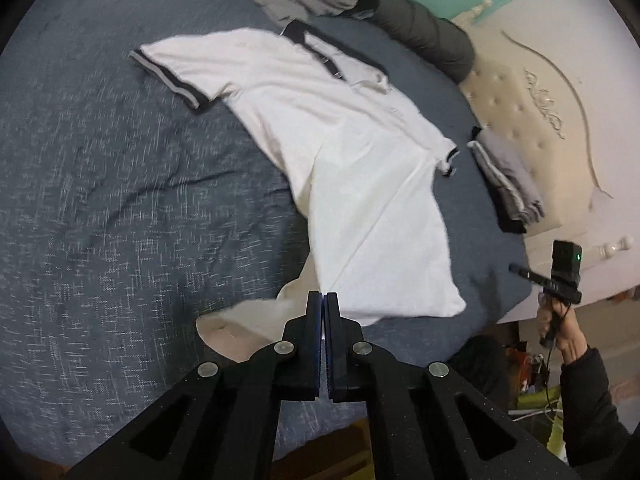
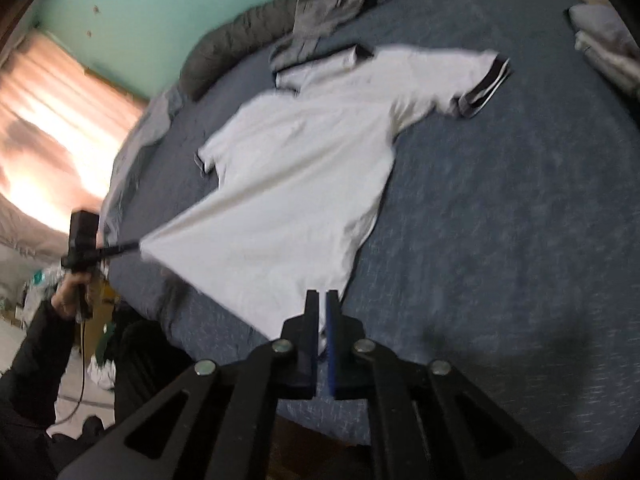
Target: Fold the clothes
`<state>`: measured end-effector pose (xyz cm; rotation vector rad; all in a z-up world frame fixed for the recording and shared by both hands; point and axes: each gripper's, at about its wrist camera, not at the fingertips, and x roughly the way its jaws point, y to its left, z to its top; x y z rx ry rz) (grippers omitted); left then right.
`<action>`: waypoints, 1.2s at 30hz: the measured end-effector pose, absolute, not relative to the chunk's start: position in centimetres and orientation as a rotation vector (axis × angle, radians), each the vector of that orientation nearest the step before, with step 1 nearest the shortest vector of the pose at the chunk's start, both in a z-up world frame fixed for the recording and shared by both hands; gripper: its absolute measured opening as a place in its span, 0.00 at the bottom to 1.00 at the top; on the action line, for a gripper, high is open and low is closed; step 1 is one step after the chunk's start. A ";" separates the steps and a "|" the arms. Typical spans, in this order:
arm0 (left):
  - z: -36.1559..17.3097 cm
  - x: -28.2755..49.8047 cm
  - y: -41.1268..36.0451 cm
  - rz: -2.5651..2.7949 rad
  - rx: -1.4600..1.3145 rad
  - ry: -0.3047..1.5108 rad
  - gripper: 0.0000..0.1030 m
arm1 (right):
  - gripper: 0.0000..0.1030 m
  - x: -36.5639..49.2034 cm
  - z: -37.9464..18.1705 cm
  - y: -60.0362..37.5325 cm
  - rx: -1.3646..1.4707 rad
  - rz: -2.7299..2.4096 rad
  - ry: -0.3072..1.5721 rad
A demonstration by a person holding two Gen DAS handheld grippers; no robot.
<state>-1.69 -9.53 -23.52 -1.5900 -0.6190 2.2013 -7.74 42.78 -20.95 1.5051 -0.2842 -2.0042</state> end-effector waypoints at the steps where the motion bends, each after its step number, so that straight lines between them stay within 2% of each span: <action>1: -24.1 -1.9 -9.5 2.196 -1.598 -0.633 0.01 | 0.05 -7.6 -21.9 41.9 1.536 -1.980 -0.260; 3: -25.1 -2.2 -9.3 2.190 -1.611 -0.652 0.01 | 0.05 -7.0 -23.3 40.2 1.584 -1.941 -0.176; 5: -25.7 -2.4 -9.3 2.192 -1.619 -0.662 0.01 | 0.14 -6.3 -24.6 38.6 1.615 -1.904 -0.087; 7: -26.1 -2.5 -9.4 2.196 -1.622 -0.669 0.01 | 0.29 -5.7 -25.7 37.2 1.637 -1.870 -0.013; 11: -26.4 -2.5 -9.7 2.202 -1.634 -0.662 0.01 | 0.38 -5.1 -27.0 35.6 1.654 -1.830 0.066; 13: -26.5 -2.4 -10.0 2.200 -1.638 -0.667 0.02 | 0.48 -5.1 -27.3 35.1 1.655 -1.820 0.087; 14: -26.5 -2.3 -10.3 2.201 -1.638 -0.670 0.03 | 0.49 -5.0 -27.5 34.8 1.656 -1.814 0.097; 15: -26.4 -2.2 -10.6 2.208 -1.634 -0.673 0.04 | 0.49 -5.0 -27.7 34.5 1.657 -1.809 0.107; 17: -26.2 -2.0 -11.3 2.225 -1.636 -0.672 0.18 | 0.49 -4.9 -28.0 34.0 1.659 -1.798 0.128; 18: -26.4 -1.8 -11.5 2.224 -1.643 -0.673 0.22 | 0.49 -4.8 -28.2 33.7 1.659 -1.793 0.139; 19: -26.5 -1.6 -11.8 2.222 -1.650 -0.675 0.27 | 0.49 -4.8 -28.3 33.5 1.660 -1.788 0.149; 20: -26.7 -1.5 -12.1 2.221 -1.658 -0.676 0.27 | 0.49 -4.8 -28.5 33.2 1.661 -1.782 0.159; 21: -26.9 -1.3 -12.3 2.225 -1.667 -0.675 0.27 | 0.43 -4.9 -28.6 33.2 1.658 -1.783 0.157; 24: -27.5 -1.1 -12.9 2.233 -1.686 -0.678 0.28 | 0.10 -5.2 -28.4 33.3 1.636 -1.794 0.143; 28: -27.9 -1.2 -13.4 2.234 -1.686 -0.694 0.28 | 0.05 -5.7 -26.7 34.0 1.585 -1.811 0.065; 36: -27.8 -2.0 -13.2 2.242 -1.664 -0.710 0.28 | 0.04 -9.0 -23.6 37.4 1.522 -1.919 -0.169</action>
